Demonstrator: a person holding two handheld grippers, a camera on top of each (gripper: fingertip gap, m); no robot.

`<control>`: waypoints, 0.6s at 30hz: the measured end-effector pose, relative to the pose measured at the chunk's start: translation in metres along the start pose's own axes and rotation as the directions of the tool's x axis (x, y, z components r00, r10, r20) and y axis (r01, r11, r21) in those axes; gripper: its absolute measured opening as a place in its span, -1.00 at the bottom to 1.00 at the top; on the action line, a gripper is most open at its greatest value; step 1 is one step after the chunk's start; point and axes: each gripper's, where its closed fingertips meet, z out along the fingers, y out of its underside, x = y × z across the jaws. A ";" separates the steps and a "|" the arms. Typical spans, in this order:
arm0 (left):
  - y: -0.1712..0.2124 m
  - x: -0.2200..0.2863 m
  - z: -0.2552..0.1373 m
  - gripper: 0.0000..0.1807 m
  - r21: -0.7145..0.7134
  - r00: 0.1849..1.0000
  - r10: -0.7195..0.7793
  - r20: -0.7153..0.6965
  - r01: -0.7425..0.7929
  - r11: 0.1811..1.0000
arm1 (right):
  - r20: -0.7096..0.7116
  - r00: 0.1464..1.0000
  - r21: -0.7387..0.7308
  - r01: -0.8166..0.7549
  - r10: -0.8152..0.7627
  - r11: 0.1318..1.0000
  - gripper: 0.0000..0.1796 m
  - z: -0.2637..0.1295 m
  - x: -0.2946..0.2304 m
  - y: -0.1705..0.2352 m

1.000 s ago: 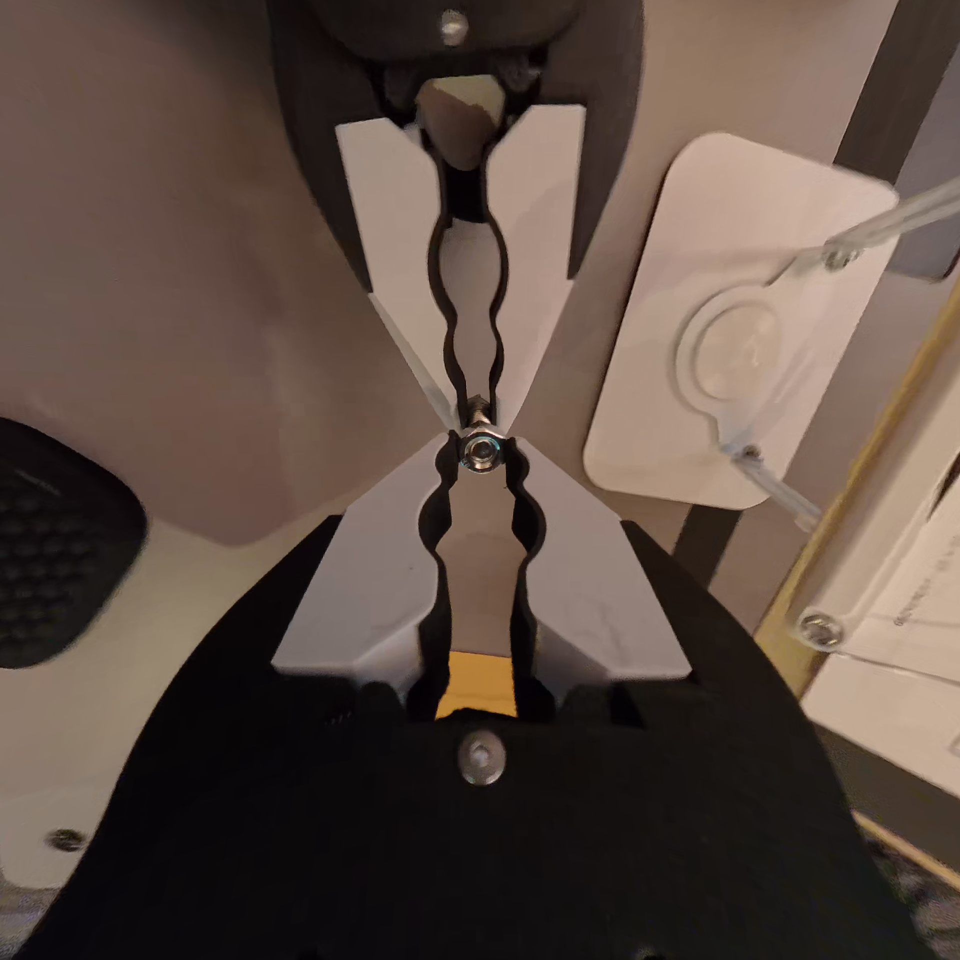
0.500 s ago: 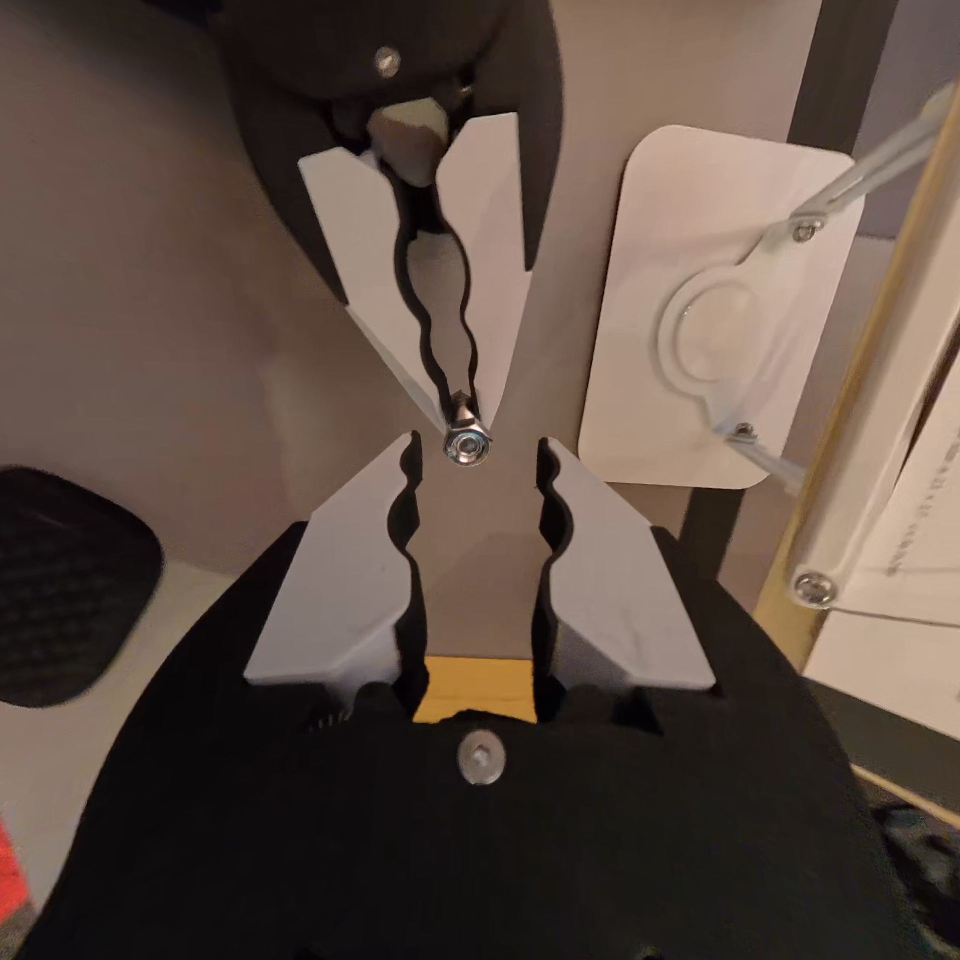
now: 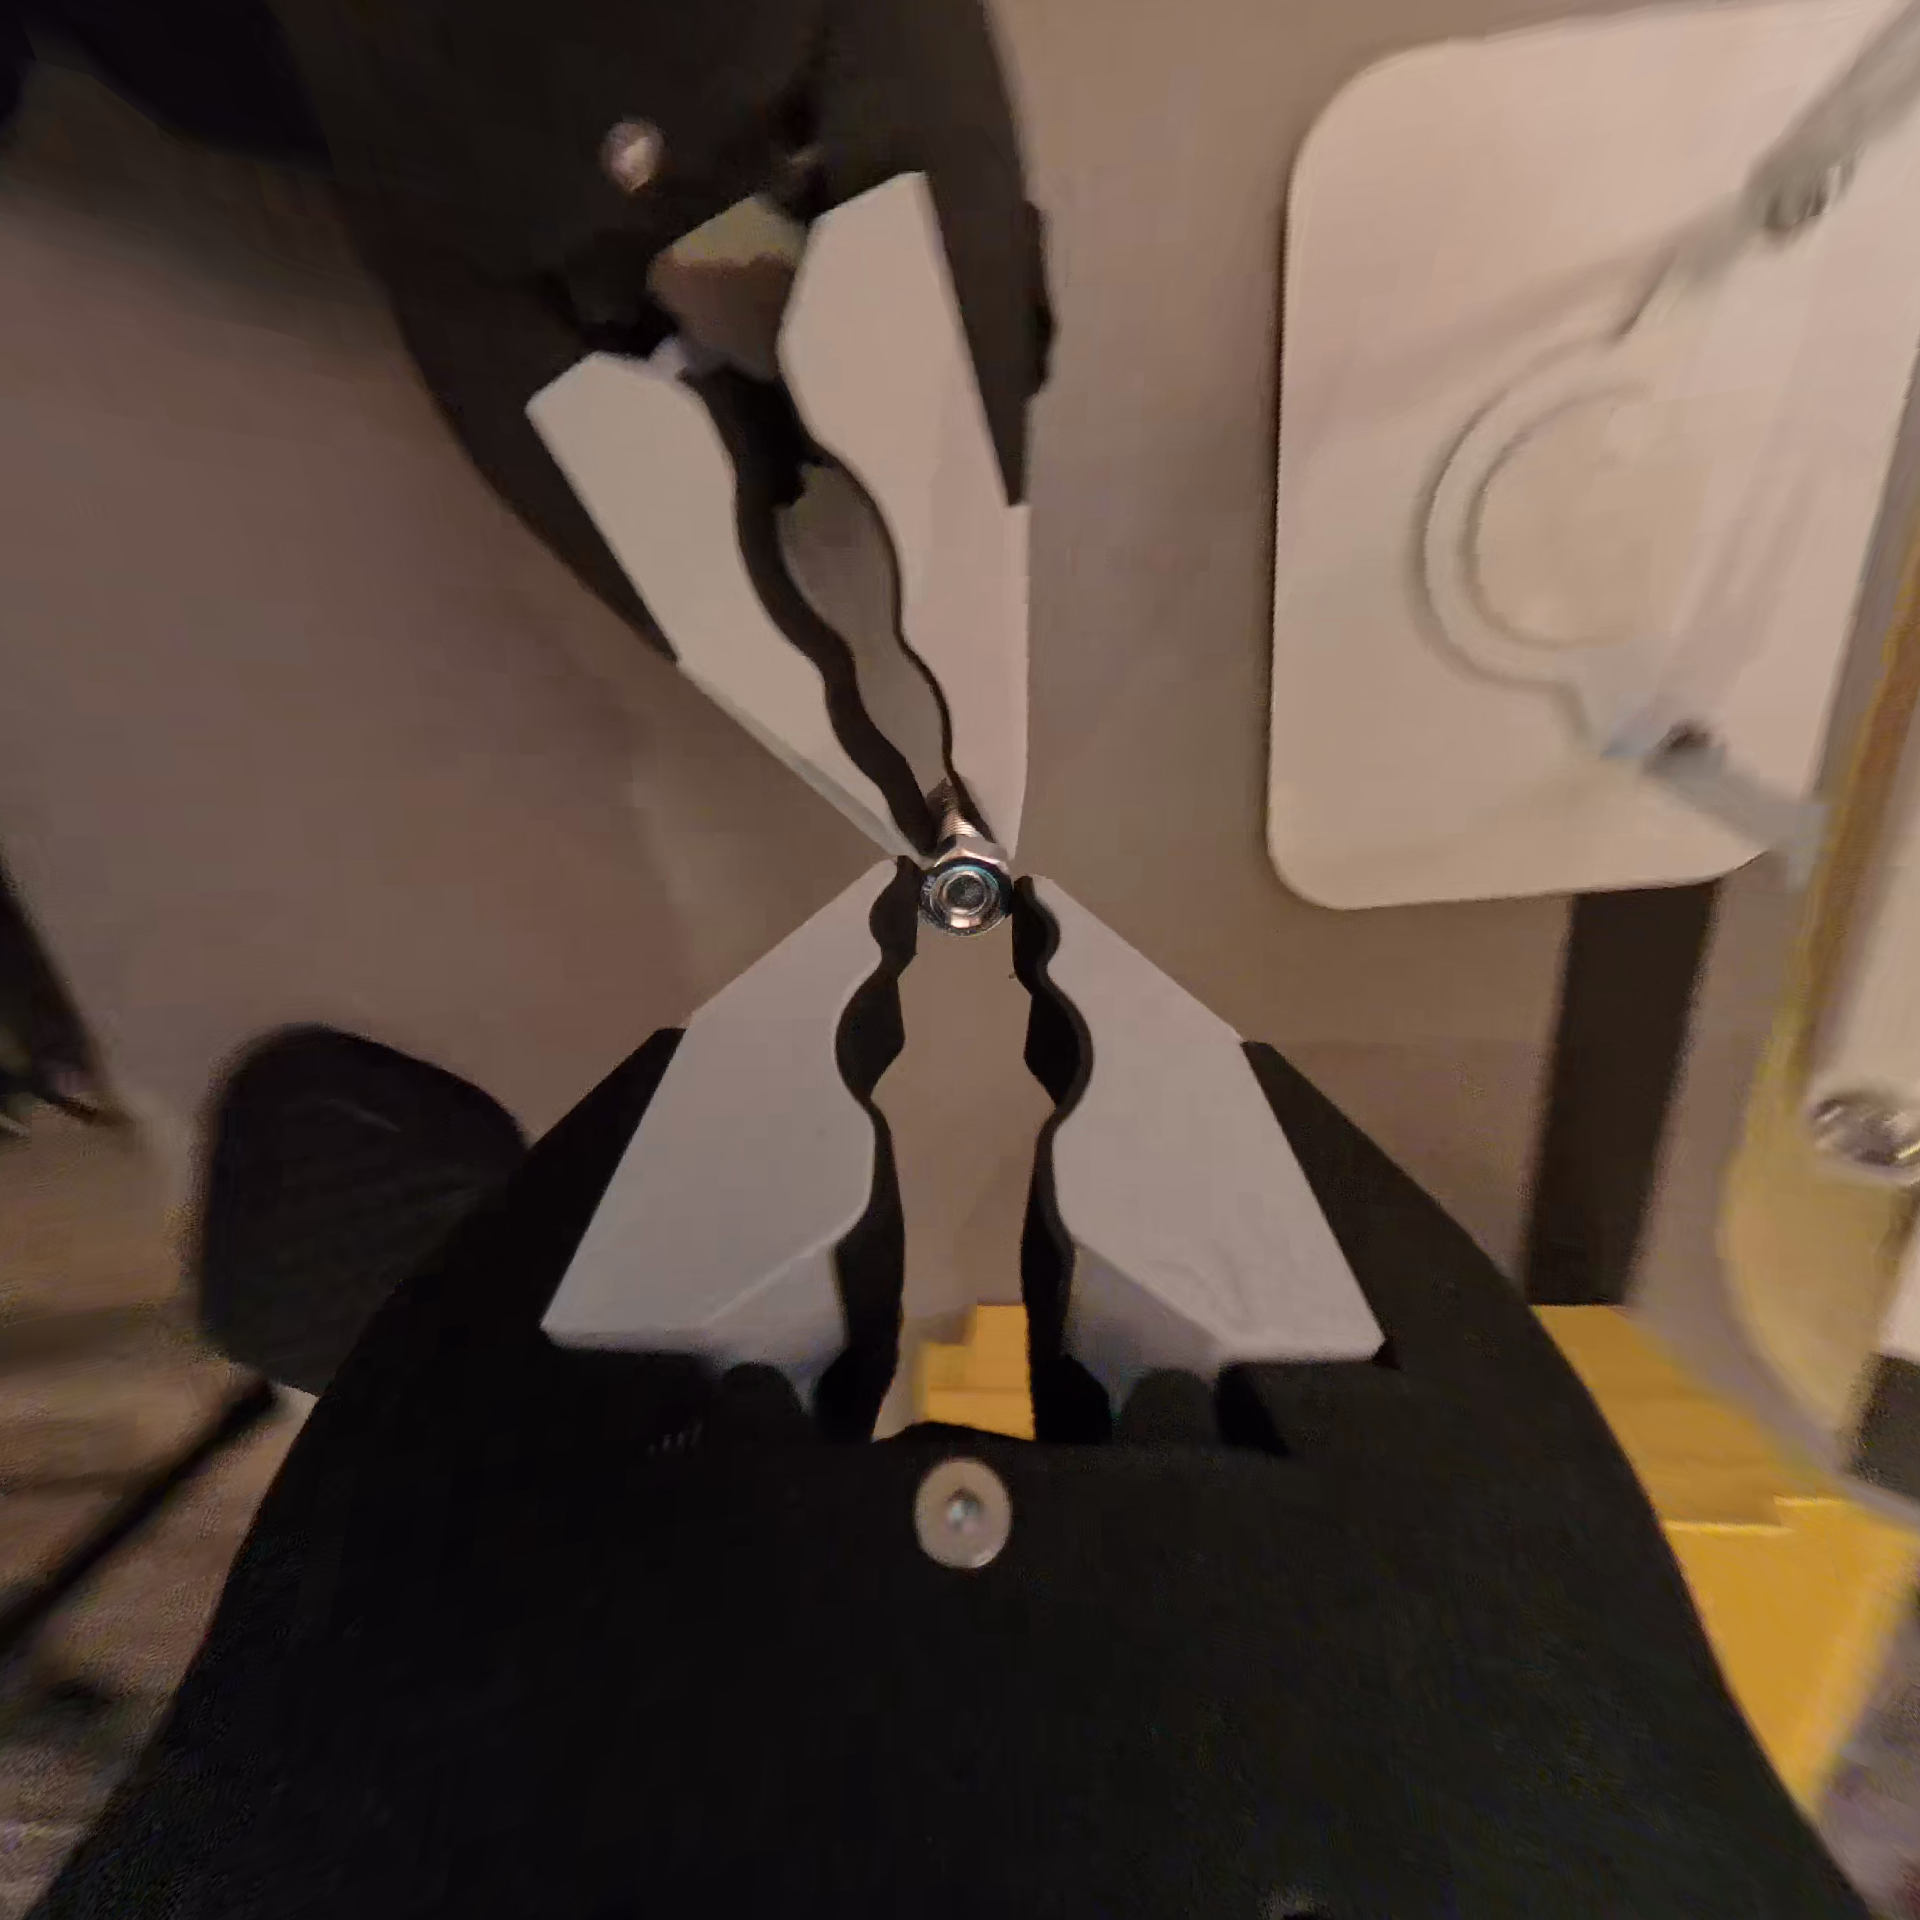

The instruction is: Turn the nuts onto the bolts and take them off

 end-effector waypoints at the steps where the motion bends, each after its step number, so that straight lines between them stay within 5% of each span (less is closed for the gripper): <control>1: 0.001 -0.001 -0.001 -0.92 0.000 1.000 -0.003 0.003 0.003 1.000 | 0.026 0.995 0.018 -0.099 0.099 0.995 -0.82 0.001 0.001 -0.001; 4: 0.002 -0.003 -0.001 -0.92 -0.003 1.000 -0.006 0.006 0.006 1.000 | 0.064 0.979 0.047 -0.194 0.191 0.980 -0.79 0.002 0.000 -0.002; 10: 0.000 0.001 0.001 -0.92 0.003 1.000 0.000 -0.004 0.000 1.000 | -0.040 0.995 0.063 0.097 -0.095 0.993 -0.43 -0.005 0.005 -0.002; 18: -0.002 0.000 0.000 -0.92 0.010 1.000 -0.005 -0.003 0.005 1.000 | -0.097 0.922 -0.019 0.376 -0.376 0.926 -0.72 -0.008 -0.003 -0.002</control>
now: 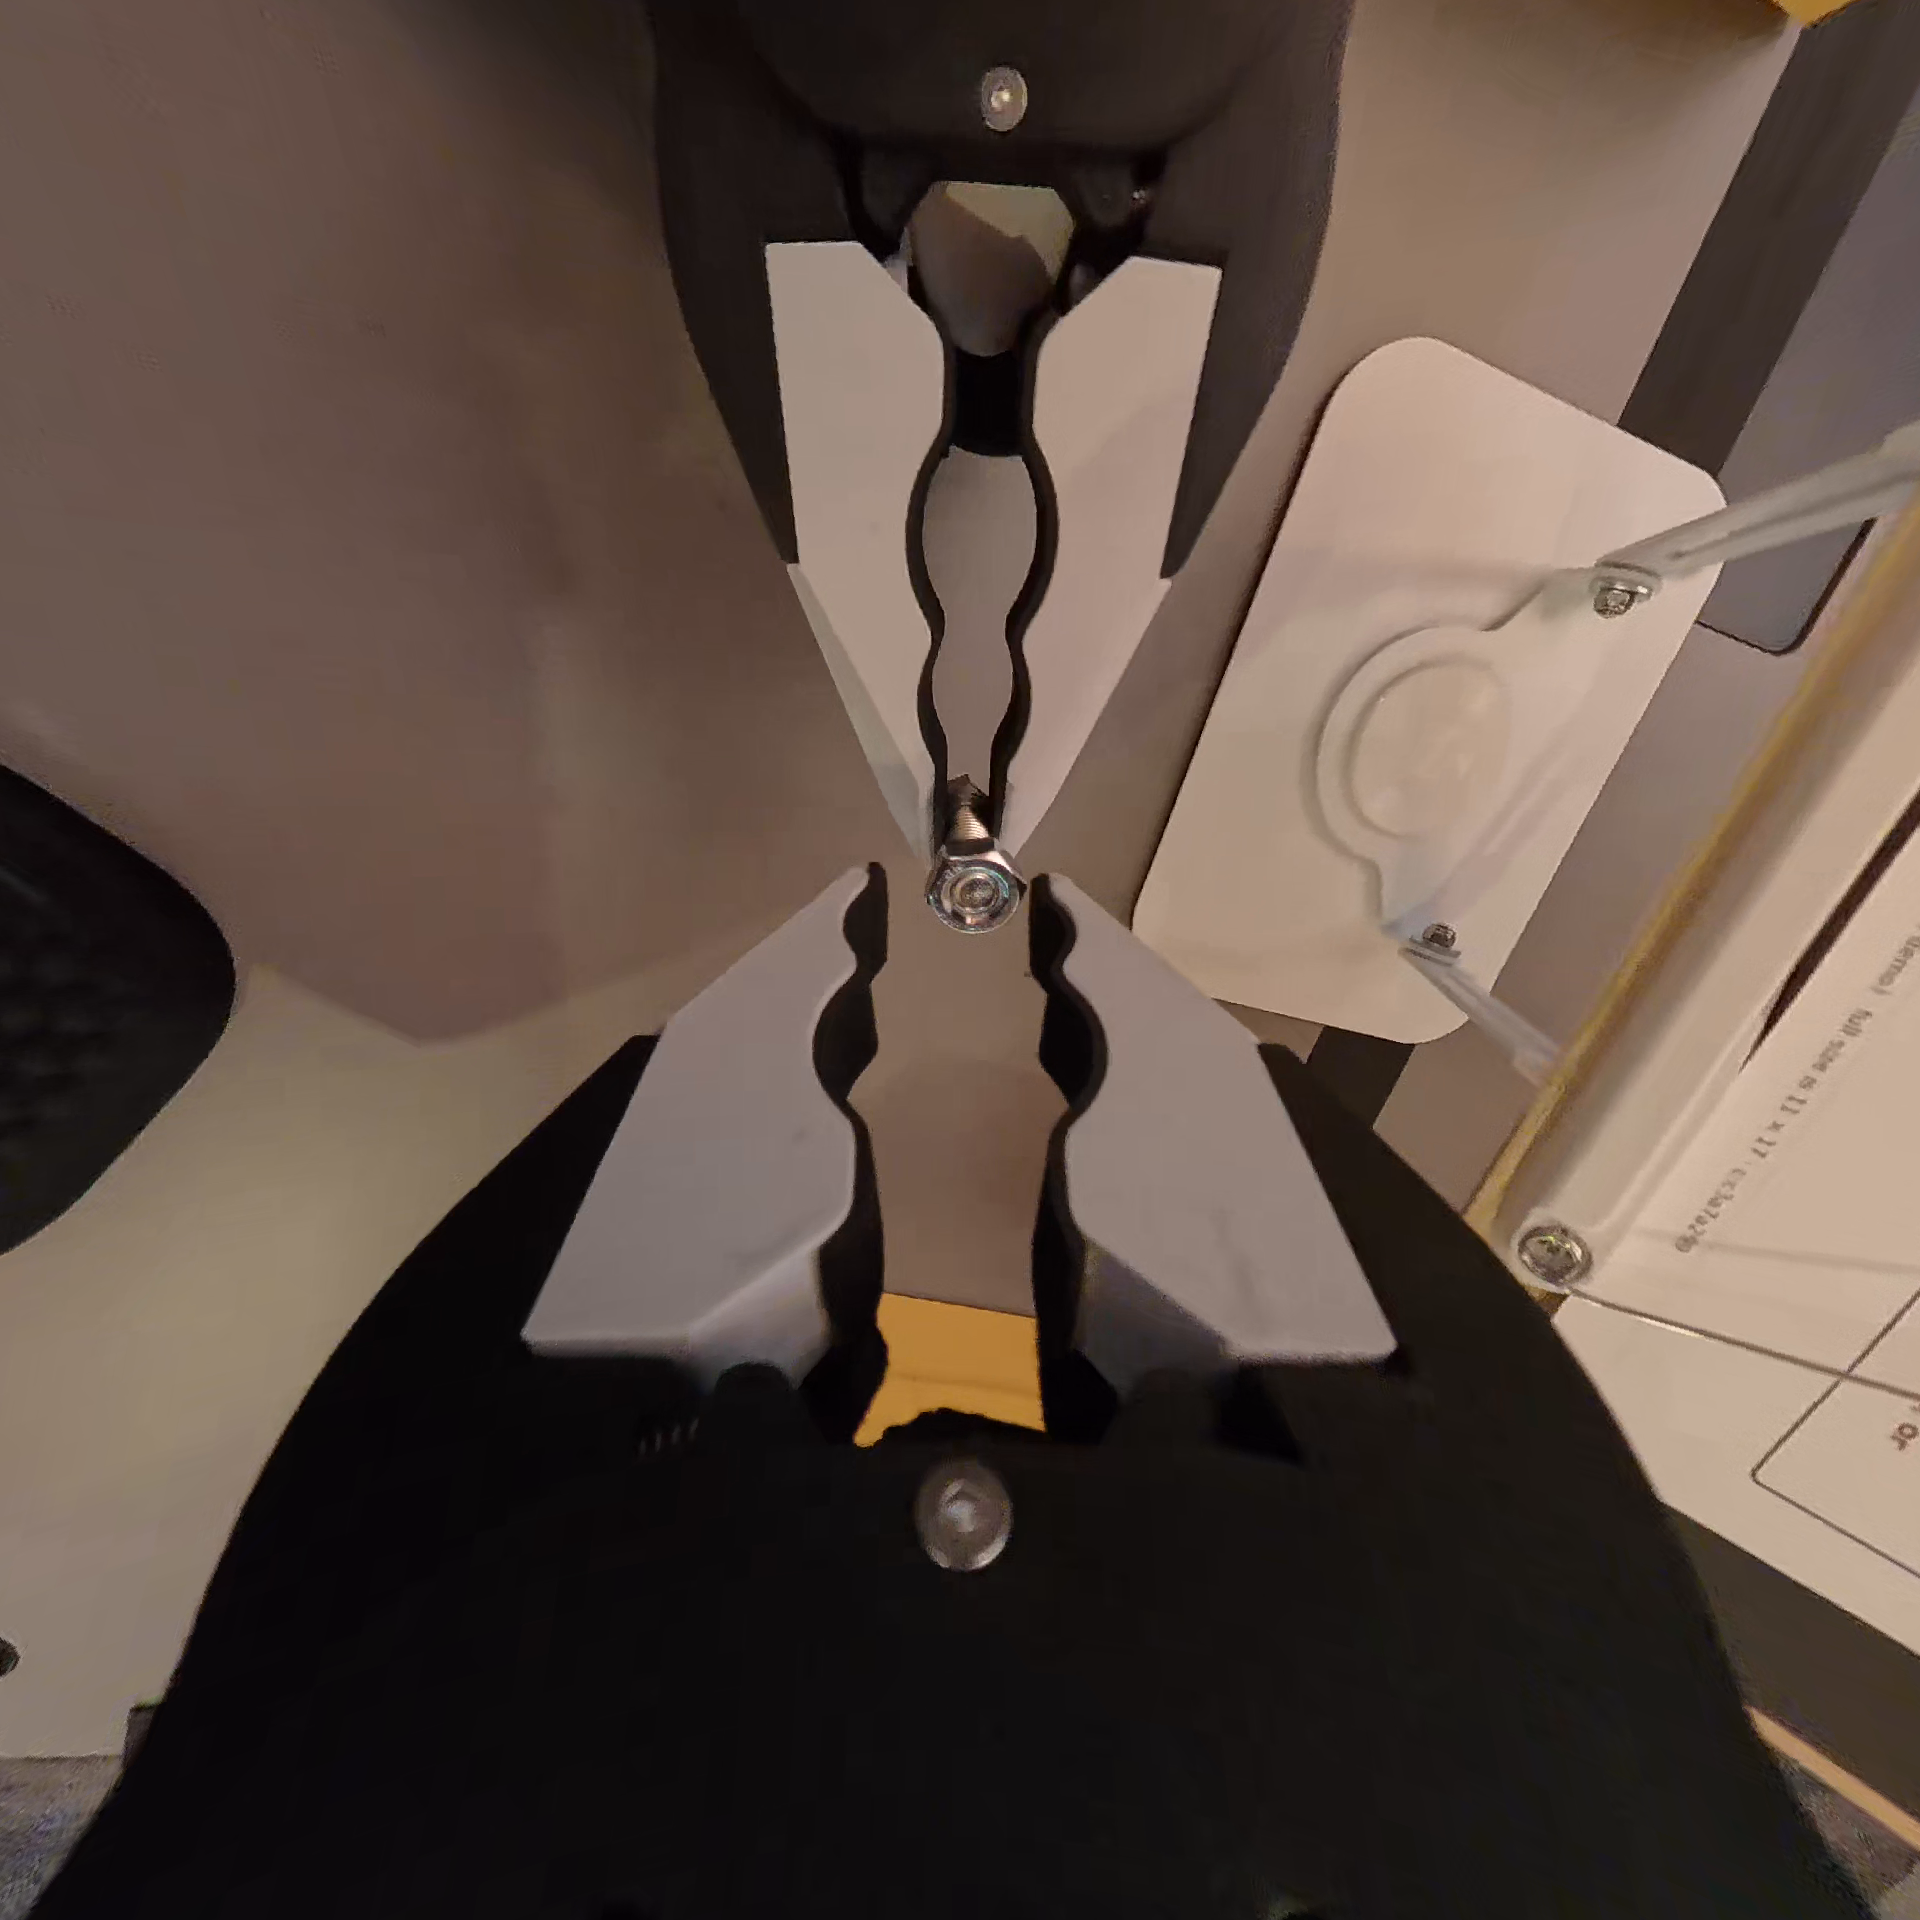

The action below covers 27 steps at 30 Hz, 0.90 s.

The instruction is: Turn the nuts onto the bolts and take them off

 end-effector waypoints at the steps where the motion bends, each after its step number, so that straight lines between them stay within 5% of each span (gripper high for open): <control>1: 0.000 0.000 0.000 -0.92 0.000 1.000 0.000 0.000 0.000 1.000 | 0.003 1.000 -0.005 0.006 -0.006 1.000 -0.74 0.001 0.000 0.000; 6: 0.001 0.001 0.001 -0.92 -0.007 1.000 0.006 0.001 -0.006 1.000 | 0.050 0.988 -0.009 -0.145 0.145 0.989 -0.81 0.002 0.000 0.001; 10: 0.001 -0.001 0.000 -0.92 -0.003 1.000 -0.003 0.008 0.003 1.000 | 0.160 0.837 0.035 -0.535 0.524 0.844 -0.82 0.003 0.005 -0.005; 12: 0.002 -0.003 -0.001 -0.92 -0.004 1.000 -0.006 0.010 0.006 1.000 | 0.180 0.805 0.044 -0.581 0.566 0.812 -0.82 0.003 0.005 -0.005; 18: 0.000 0.000 0.000 -0.92 -0.002 1.000 0.002 0.004 -0.002 1.000 | 0.096 0.931 0.073 -0.360 0.353 0.930 -0.53 -0.004 0.006 -0.002; 21: 0.000 -0.002 -0.001 -0.92 0.001 1.000 -0.002 0.006 0.002 1.000 | 0.007 0.987 -0.031 -0.160 0.161 0.987 -0.45 0.001 0.003 0.011; 27: 0.001 0.001 0.001 -0.92 -0.005 1.000 0.000 -0.003 0.000 1.000 | -0.020 1.000 -0.048 0.023 -0.024 0.999 -0.69 0.011 -0.002 0.005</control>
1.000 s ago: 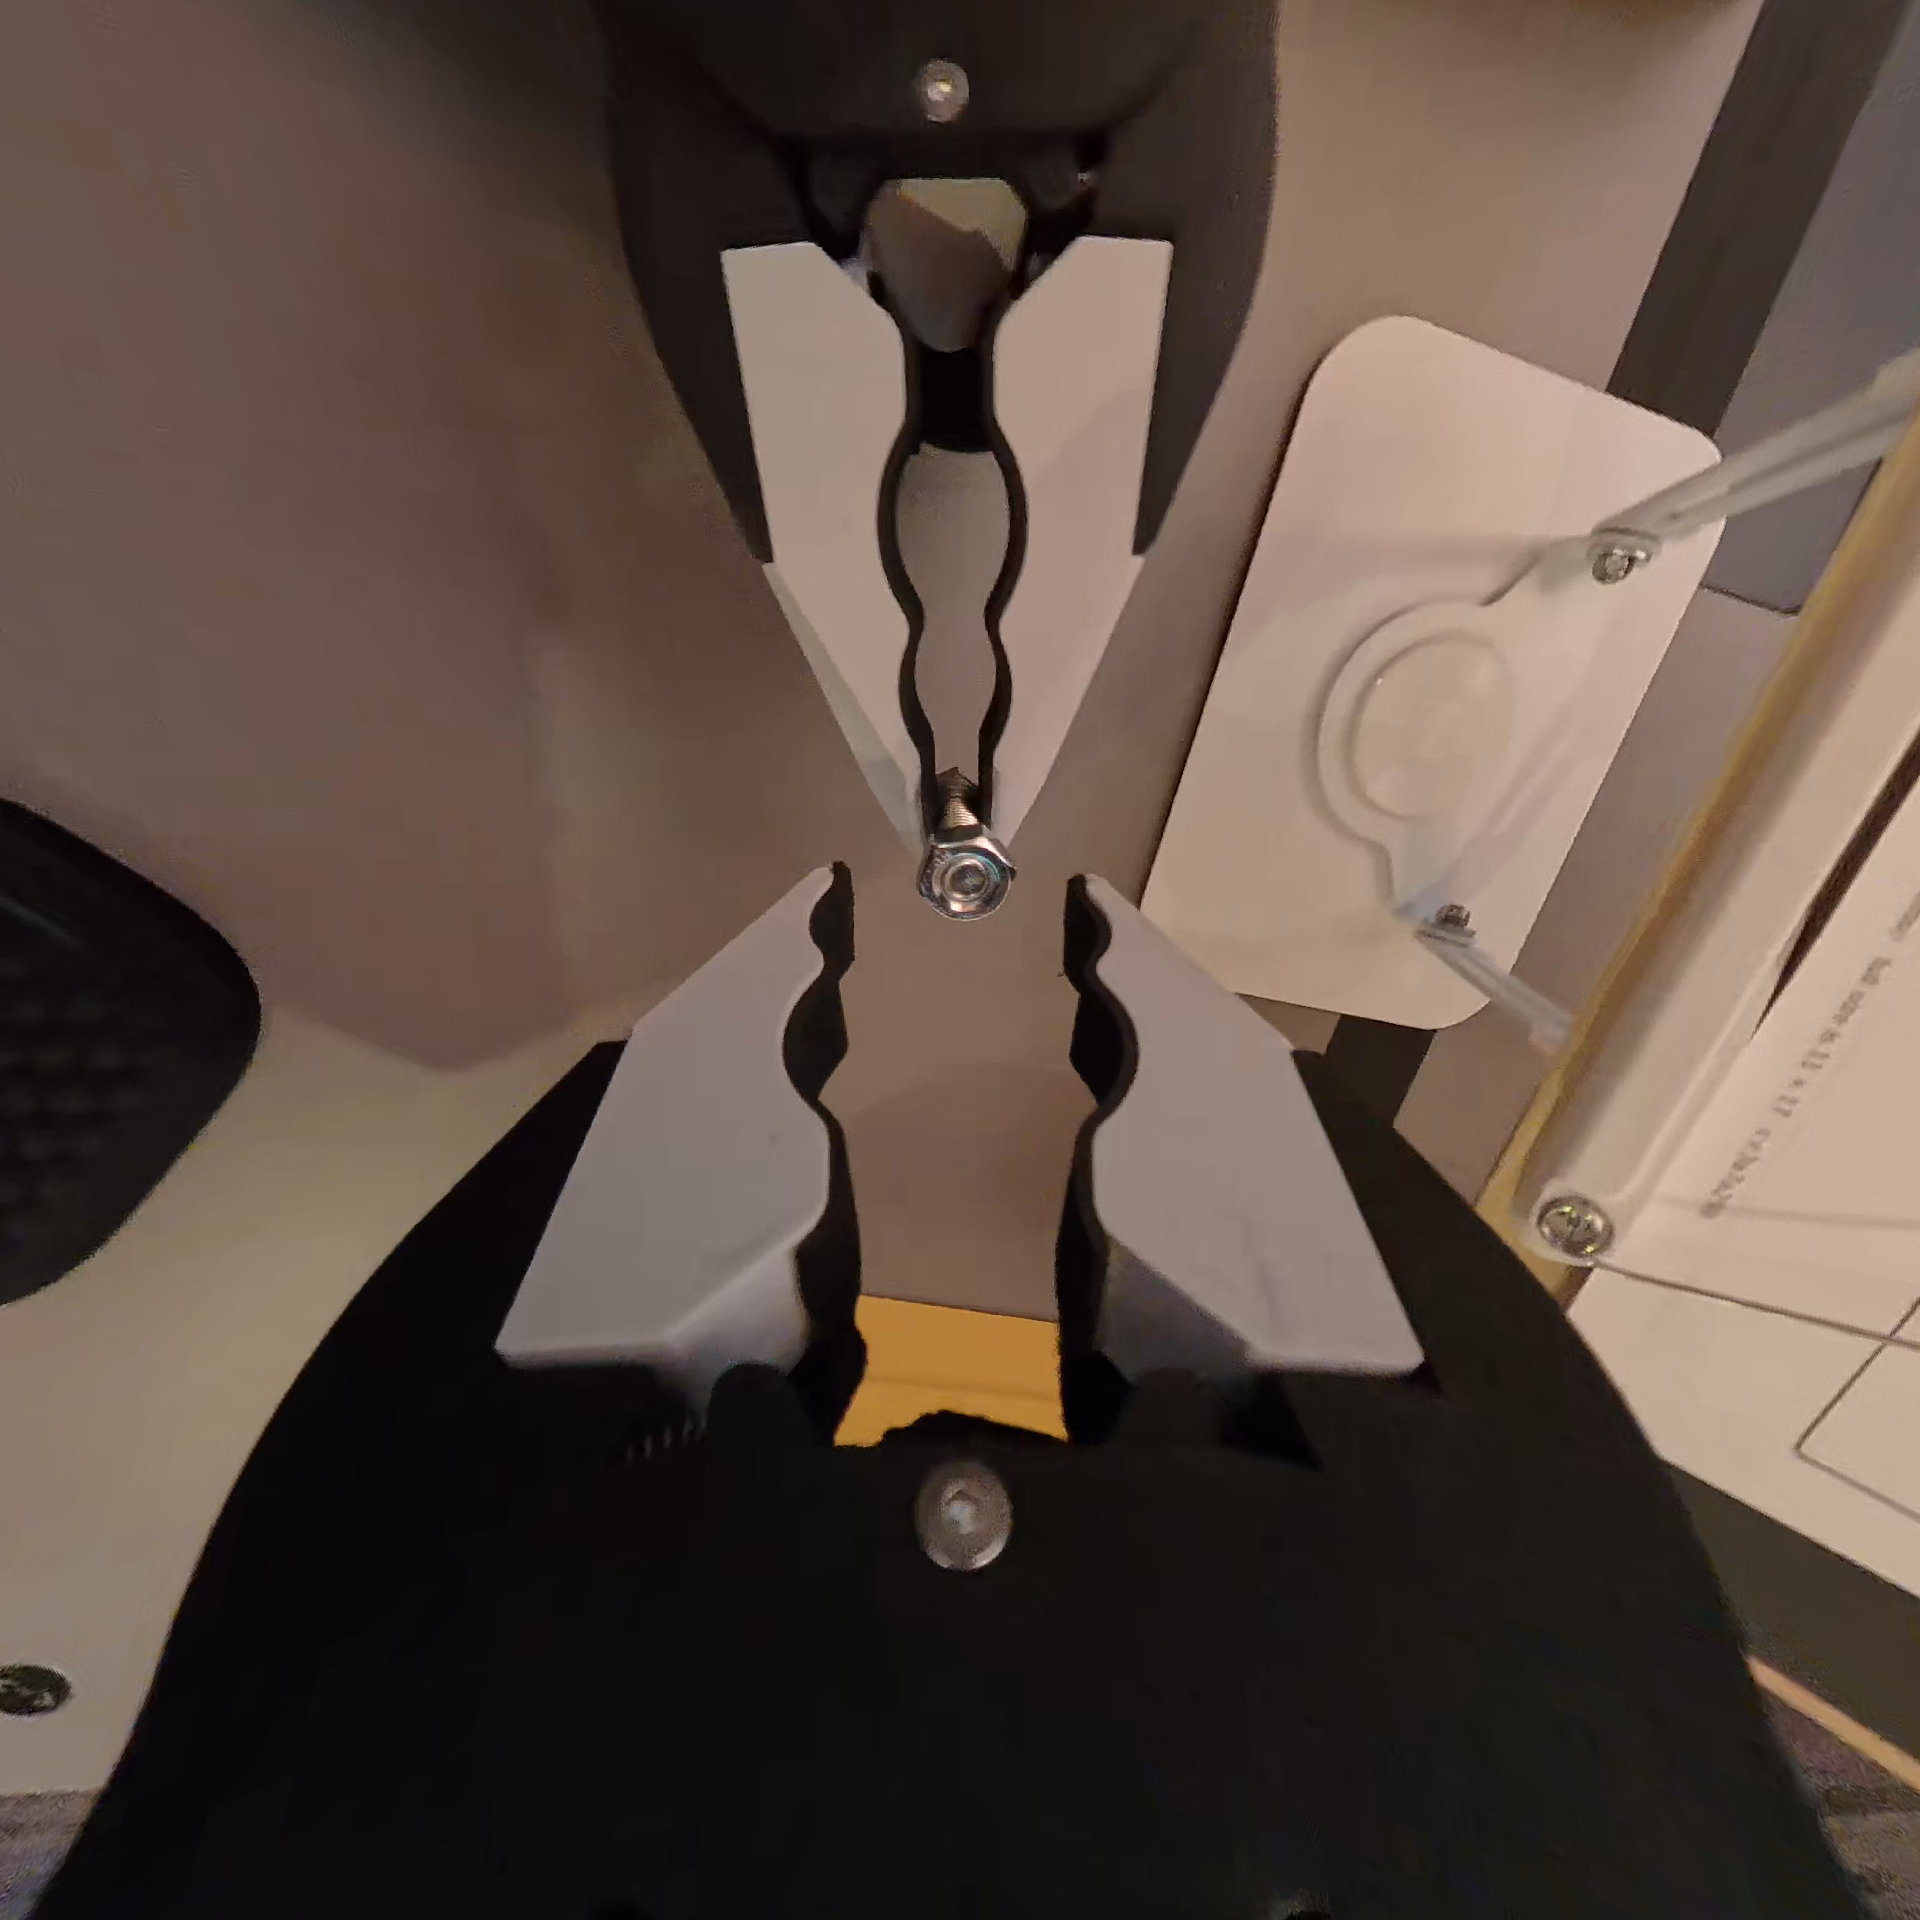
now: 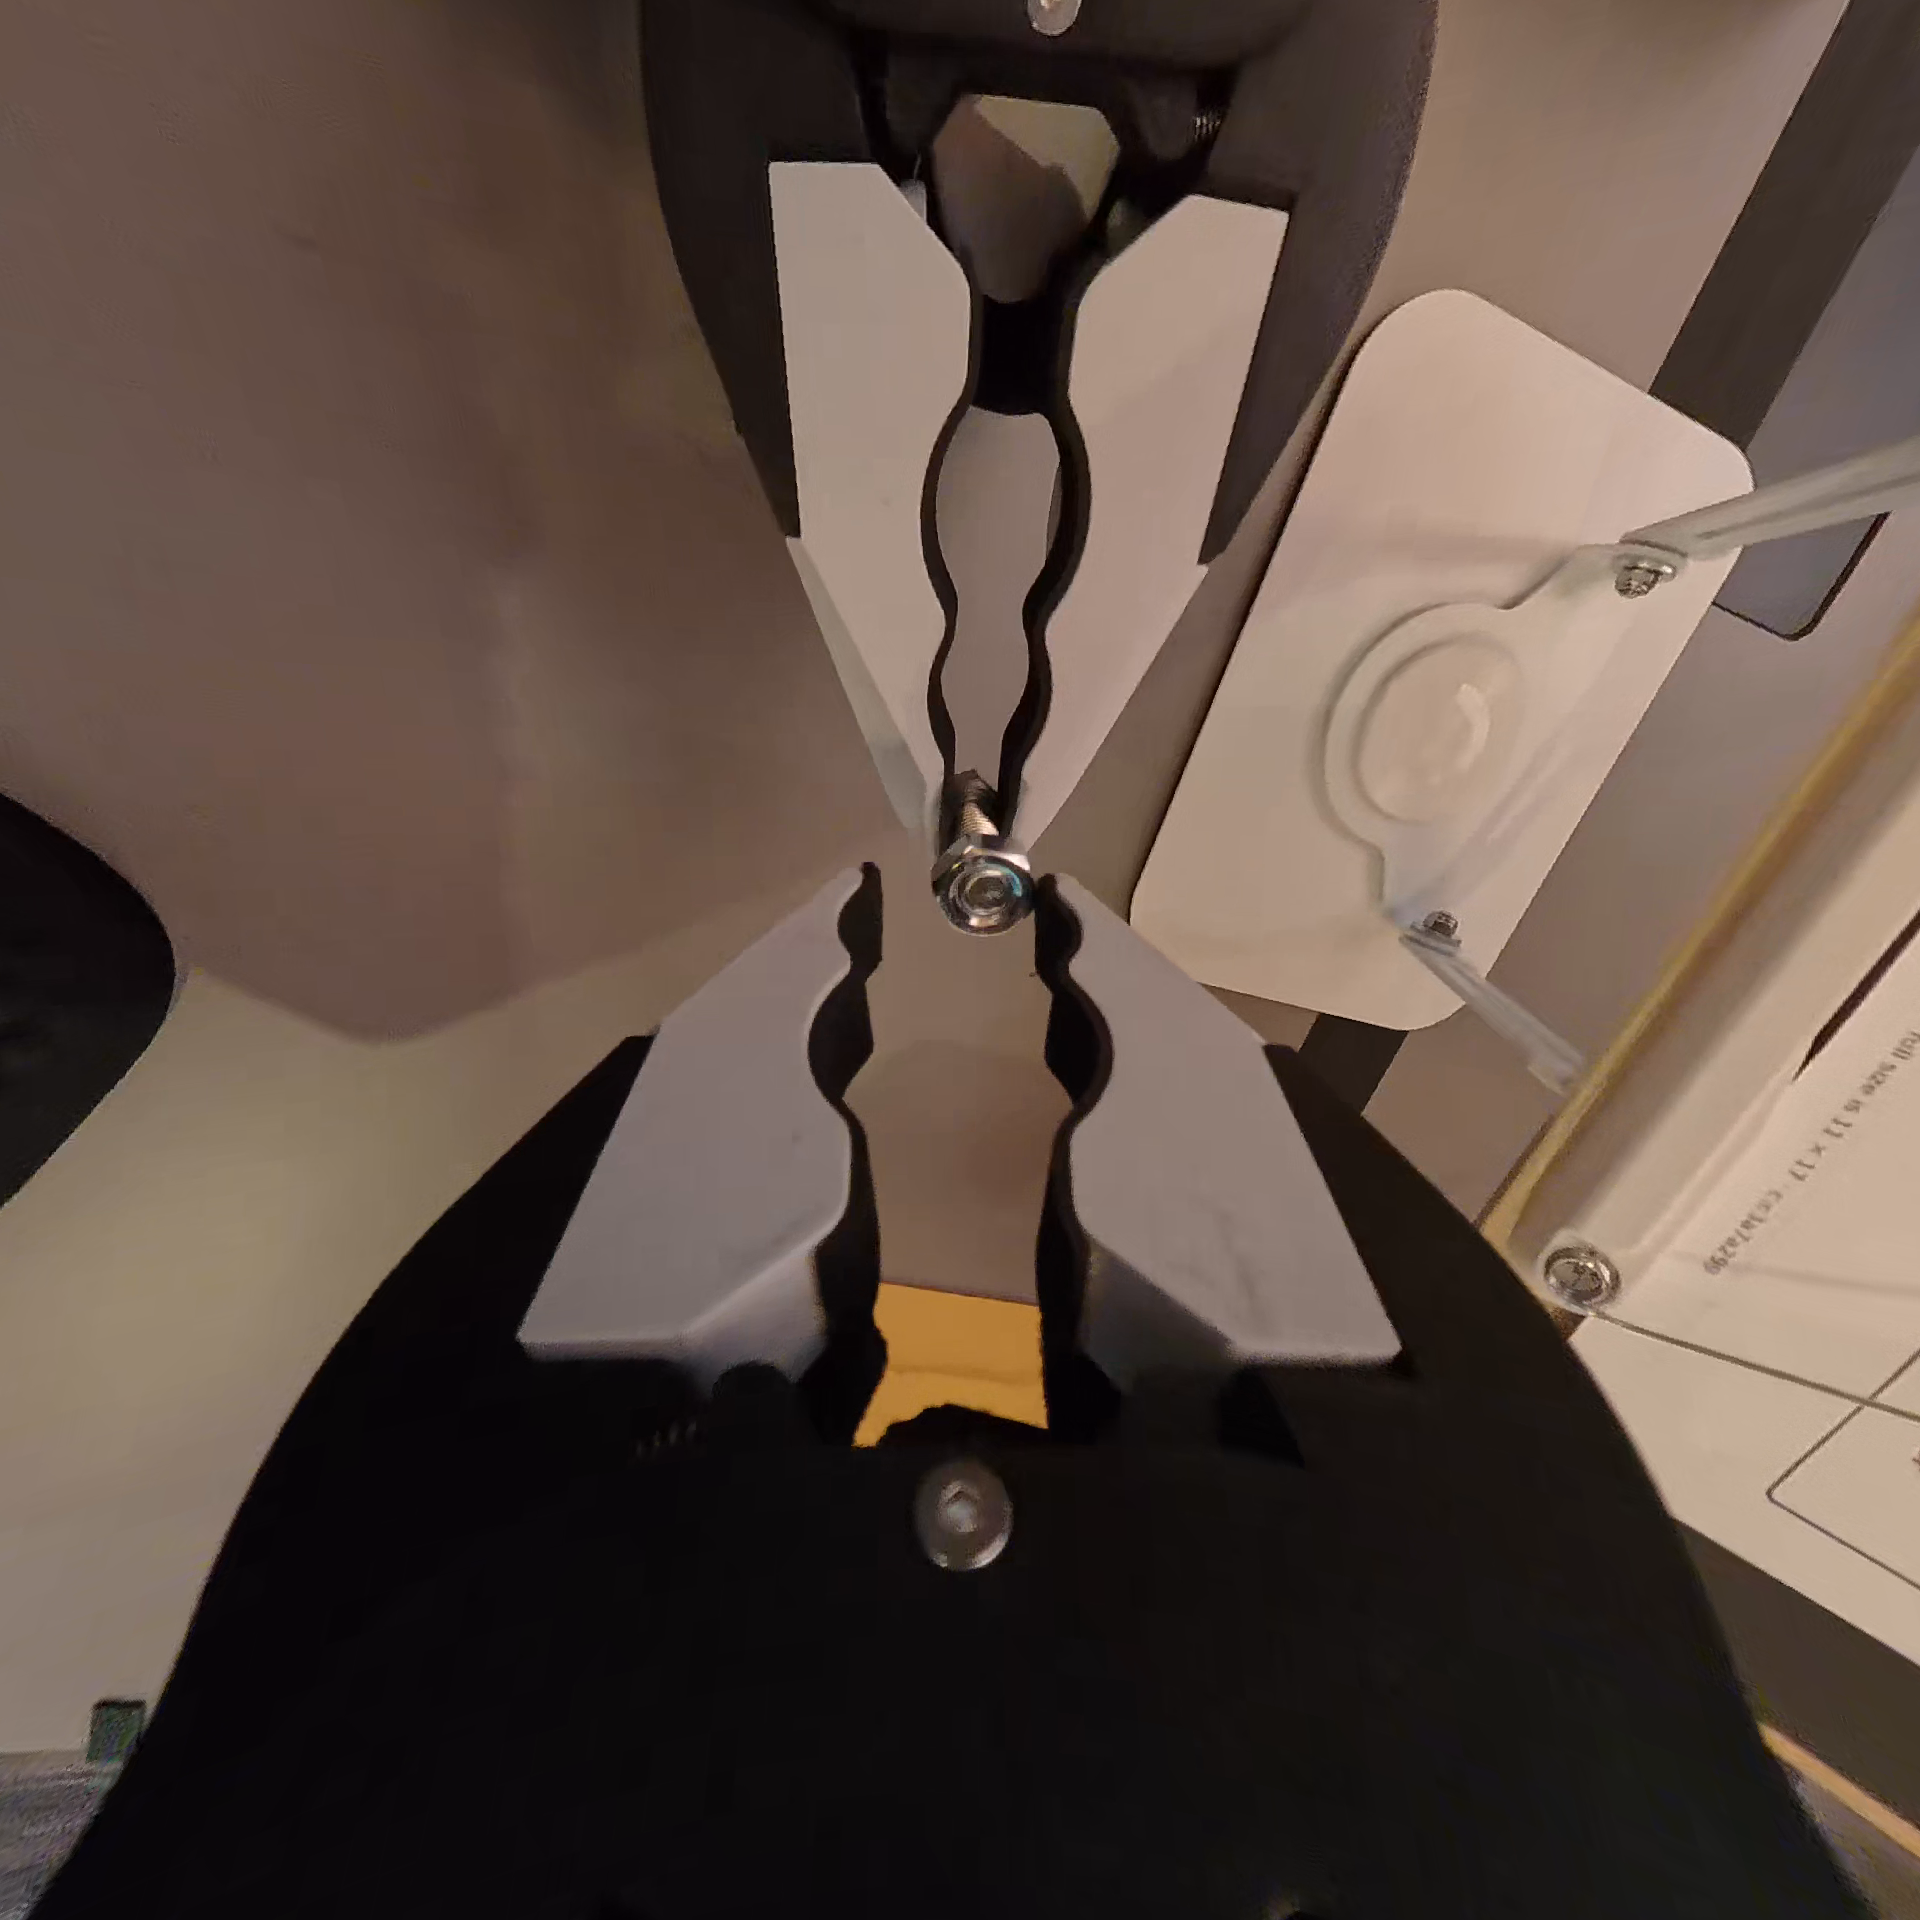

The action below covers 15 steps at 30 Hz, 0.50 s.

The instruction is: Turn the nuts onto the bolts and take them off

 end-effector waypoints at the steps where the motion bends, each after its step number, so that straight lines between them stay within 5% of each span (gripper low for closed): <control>1: 0.000 0.000 0.000 -0.92 -0.001 1.000 0.001 -0.001 -0.001 1.000 | 0.001 1.000 0.004 0.001 -0.001 1.000 -0.74 0.001 0.000 -0.001; 5: 0.001 0.003 0.002 -0.92 -0.006 1.000 0.010 -0.006 -0.010 1.000 | 0.048 0.995 0.017 -0.094 0.093 0.995 -0.81 0.001 0.000 0.000; 10: 0.002 -0.003 -0.001 -0.92 -0.003 1.000 -0.009 0.006 0.009 1.000 | 0.202 0.822 0.055 -0.552 0.532 0.832 -0.80 0.004 0.003 -0.006; 12: 0.004 -0.002 0.000 -0.92 -0.013 1.000 0.002 0.009 -0.002 1.000 | 0.225 0.825 0.056 -0.542 0.519 0.838 -0.80 0.005 0.001 -0.005; 15: 0.002 0.001 0.001 -0.92 -0.008 1.000 0.008 0.001 -0.008 1.000 | 0.168 0.879 0.079 -0.464 0.447 0.882 -0.51 0.002 0.007 -0.003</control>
